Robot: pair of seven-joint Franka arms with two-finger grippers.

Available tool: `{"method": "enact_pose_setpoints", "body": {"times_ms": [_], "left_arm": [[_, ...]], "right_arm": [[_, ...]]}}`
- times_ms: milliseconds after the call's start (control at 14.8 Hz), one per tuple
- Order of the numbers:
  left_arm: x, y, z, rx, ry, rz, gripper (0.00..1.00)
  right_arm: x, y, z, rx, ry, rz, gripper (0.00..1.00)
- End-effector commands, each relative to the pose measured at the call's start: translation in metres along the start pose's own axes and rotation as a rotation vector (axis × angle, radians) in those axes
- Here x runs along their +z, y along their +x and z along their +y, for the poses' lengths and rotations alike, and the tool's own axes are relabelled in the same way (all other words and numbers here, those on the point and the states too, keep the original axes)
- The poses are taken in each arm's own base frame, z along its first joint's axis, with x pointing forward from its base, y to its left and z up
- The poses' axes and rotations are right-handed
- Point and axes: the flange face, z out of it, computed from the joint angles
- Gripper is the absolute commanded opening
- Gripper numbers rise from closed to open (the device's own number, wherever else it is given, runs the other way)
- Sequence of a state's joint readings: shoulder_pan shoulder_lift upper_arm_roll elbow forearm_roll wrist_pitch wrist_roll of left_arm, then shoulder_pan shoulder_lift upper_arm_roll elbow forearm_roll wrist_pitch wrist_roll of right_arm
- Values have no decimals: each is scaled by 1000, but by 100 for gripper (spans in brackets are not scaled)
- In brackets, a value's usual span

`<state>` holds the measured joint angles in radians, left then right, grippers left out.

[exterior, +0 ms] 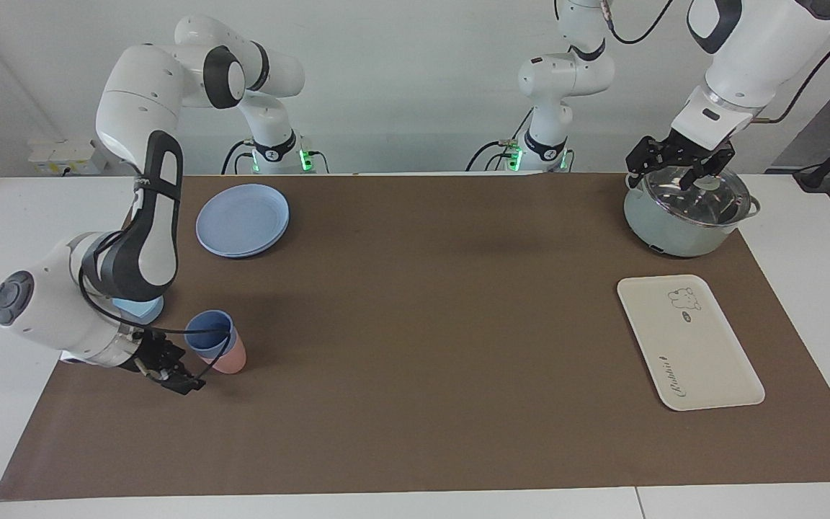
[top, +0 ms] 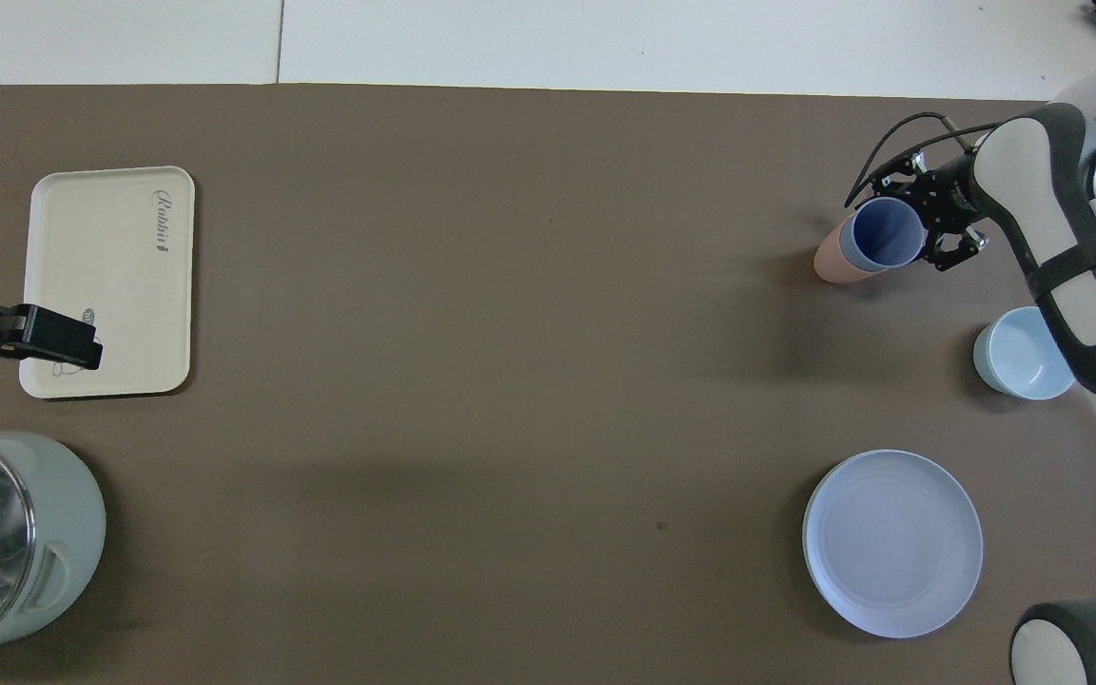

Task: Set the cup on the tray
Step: 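Lift the cups with the right gripper toward the table center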

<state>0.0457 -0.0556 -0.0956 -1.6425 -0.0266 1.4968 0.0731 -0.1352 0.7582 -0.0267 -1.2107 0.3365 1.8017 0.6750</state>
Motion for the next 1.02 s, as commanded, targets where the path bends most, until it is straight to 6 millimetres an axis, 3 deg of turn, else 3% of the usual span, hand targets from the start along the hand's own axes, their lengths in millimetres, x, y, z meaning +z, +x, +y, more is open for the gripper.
{"method": "enact_pose_setpoints", "body": {"times_ms": [0,339,406,474,745,948], "left_arm": [[-1,-7,-1,1,-1,14,100],[0,-7,-1,1,-1,12,100],[0,-7,0,3,-1,12,100],[0,-7,-1,1,-1,12,100],[-1,-7,-1,1,-1,14,100],[0,-7,-1,1,-1,12,100]], "right_arm": [[7,-9,7,82,19,-46,97],[24,-25,21,153,32,-138,96],[27,-29,21,159,40,-158,80],[24,-34,21,157,38,-175,2],[45,-53,28,207,61,-267,0],[47,-91,4,223,39,-289,0]]}}
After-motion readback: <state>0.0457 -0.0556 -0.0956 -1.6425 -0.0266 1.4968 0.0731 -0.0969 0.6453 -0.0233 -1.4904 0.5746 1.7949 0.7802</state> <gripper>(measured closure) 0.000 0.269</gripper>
